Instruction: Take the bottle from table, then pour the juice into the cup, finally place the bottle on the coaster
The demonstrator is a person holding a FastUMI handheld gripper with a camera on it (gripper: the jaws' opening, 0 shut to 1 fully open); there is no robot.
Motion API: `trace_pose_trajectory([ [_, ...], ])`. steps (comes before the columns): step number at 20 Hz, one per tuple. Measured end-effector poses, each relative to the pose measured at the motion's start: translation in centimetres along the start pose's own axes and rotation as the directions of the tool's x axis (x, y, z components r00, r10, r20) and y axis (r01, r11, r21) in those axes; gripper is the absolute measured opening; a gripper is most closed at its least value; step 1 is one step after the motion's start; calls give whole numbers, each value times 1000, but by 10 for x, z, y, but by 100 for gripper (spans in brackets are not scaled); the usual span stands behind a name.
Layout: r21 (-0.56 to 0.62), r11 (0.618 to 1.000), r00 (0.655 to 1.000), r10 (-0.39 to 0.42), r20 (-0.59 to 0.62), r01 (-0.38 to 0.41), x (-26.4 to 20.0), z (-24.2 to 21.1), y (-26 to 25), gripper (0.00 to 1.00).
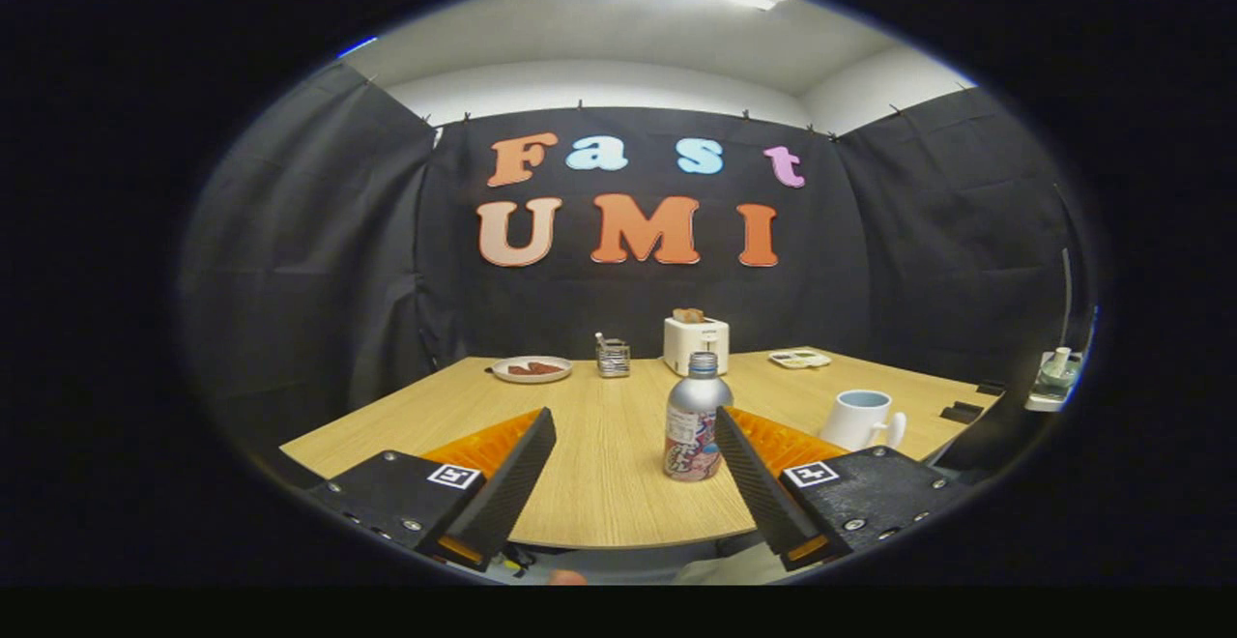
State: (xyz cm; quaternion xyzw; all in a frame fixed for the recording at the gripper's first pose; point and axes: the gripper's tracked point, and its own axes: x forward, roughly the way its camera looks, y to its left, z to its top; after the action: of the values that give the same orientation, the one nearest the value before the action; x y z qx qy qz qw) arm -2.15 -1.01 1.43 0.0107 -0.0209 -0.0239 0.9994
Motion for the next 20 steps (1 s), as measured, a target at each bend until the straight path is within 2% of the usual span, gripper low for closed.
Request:
trace_pose_trajectory([
  [3,-93,993,997,-71,-29,68,12,-15,-19,98],
  [5,-127,989,996,-79,-38,74,20,-22,-22,98],
  [9,-76,995,995,-67,-79,61,46,-39,-27,98],
  [11,-38,995,989,-94,-115,90,55,-49,-38,99],
  [13,-49,994,986,-105,-127,99,66,-55,-46,98],
  [18,-2,999,986,-39,-161,39,98,-78,-44,98],
  [20,-8,999,982,-39,-184,38,111,-91,-48,98],
])
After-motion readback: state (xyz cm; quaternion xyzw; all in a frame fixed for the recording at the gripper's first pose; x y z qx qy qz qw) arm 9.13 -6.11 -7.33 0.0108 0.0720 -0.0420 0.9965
